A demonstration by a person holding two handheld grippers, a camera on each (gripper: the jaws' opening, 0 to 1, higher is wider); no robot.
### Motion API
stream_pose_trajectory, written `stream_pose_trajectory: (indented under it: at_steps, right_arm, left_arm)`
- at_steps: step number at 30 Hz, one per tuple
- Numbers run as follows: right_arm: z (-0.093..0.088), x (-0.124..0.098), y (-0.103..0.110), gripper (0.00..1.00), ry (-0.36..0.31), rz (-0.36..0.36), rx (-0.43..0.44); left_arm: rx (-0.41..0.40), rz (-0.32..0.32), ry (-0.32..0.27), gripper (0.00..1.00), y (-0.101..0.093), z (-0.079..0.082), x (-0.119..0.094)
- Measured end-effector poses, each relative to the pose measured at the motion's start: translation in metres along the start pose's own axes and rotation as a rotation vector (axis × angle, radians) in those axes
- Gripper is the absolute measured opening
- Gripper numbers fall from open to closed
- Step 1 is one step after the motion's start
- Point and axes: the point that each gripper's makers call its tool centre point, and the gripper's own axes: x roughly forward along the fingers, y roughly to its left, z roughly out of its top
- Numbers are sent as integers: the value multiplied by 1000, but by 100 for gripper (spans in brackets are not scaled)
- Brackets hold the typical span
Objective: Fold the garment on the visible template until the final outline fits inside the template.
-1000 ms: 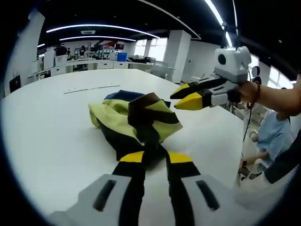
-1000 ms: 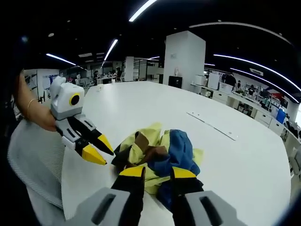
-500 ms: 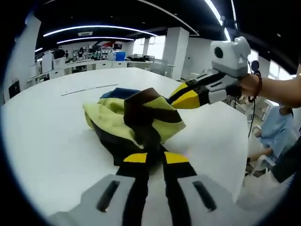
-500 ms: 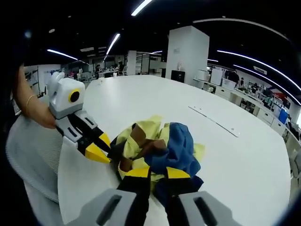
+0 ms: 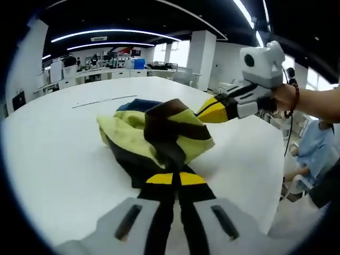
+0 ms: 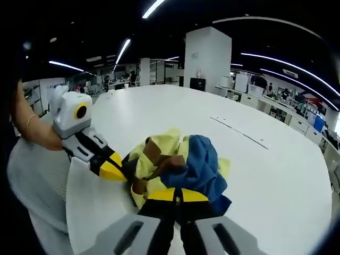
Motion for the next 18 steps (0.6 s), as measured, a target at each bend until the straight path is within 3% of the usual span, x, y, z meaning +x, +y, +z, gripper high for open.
stream_pose_trajectory:
  at_steps: [5,14,18]
  right_arm:
    - [6,-8,2,0,-43,-5,51]
    - [15,-24,-1,0,-70,-42,50]
    - [26,-36,-9,0,-101,-73,49]
  left_arm:
    - [-14,12,-30,0,5,10,-16]
    - [-21,50,-82,0,17,30,-40]
    - [-25,104,-136,0,30,47,-54]
